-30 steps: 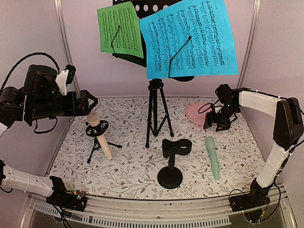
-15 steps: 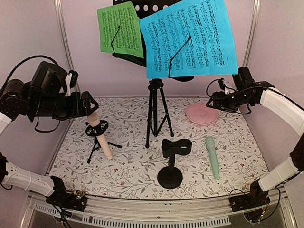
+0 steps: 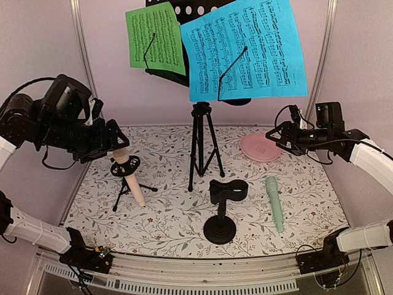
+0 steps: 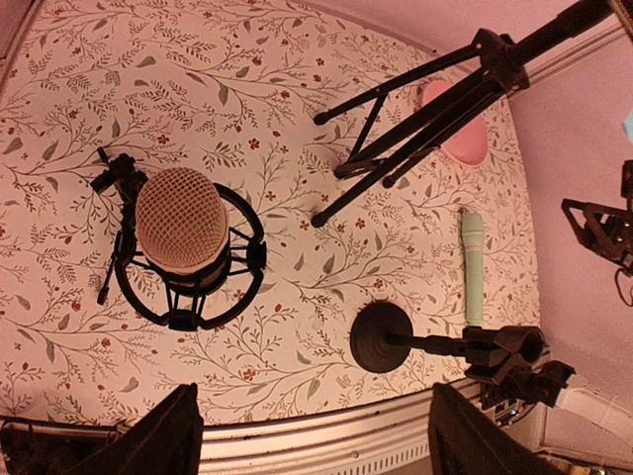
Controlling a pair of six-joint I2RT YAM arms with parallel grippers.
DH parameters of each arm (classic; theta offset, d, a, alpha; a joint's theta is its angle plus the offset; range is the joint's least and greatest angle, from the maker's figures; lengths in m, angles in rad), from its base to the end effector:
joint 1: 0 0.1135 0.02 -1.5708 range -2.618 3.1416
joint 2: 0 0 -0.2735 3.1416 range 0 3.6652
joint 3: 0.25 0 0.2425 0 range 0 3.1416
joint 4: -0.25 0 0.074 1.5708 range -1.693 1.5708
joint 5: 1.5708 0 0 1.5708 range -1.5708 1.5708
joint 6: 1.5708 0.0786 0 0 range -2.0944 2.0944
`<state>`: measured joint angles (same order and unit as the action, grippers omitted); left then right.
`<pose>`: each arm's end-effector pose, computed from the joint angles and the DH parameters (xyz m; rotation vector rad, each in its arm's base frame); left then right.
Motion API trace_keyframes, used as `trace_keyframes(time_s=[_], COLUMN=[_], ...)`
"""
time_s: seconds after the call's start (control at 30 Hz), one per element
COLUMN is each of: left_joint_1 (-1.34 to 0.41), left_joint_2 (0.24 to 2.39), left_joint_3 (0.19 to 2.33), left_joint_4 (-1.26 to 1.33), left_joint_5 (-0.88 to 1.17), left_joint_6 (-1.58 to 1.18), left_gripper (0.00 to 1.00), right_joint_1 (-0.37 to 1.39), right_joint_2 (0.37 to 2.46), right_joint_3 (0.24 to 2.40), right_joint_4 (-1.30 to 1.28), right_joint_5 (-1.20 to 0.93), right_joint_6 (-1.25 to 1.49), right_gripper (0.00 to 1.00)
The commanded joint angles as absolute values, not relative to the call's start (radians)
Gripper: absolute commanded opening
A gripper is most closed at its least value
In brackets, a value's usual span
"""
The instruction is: Pack up the instrument practice props
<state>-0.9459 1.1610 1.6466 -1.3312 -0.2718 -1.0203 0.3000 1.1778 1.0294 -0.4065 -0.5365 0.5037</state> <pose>0.1283 -0.1419 0.4150 -0.2189 2.4522 -0.5899 0.2526 0.1202 0.3162 -0.1108 2.2145 1.0317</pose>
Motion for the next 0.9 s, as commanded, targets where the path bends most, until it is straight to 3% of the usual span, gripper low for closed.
trace_keyframes(time_s=[0.0, 0.33, 0.47, 0.67, 0.87], left_joint_1=[-0.934, -0.918, -0.892, -0.863, -0.854], left_joint_2=[1.121, 1.092, 1.050, 1.023, 1.021], left_joint_3=[1.640, 1.711, 1.693, 1.667, 1.642], left_joint_4=[-1.366, -1.358, -1.370, -1.368, -1.358], left_joint_5=[-0.292, -0.335, -0.340, -0.301, -0.283], left_joint_6=[-1.040, -0.830, -0.792, -0.718, -0.677], left_gripper=[0.80, 0.89, 0.94, 0.94, 0.94], right_joint_1=[0.300, 0.414, 0.606, 0.937, 1.118], right_joint_2=[1.065, 0.918, 0.898, 1.020, 1.186], right_joint_3=[1.041, 0.987, 0.948, 1.046, 1.121], right_joint_4=[-0.288, -0.223, -0.130, -0.114, -0.036], right_joint_5=[-0.587, -0.575, -0.411, -0.134, -0.059], right_joint_6=[0.604, 0.722, 0.879, 0.985, 1.027], right_gripper=[0.80, 0.82, 0.83, 0.83, 0.83])
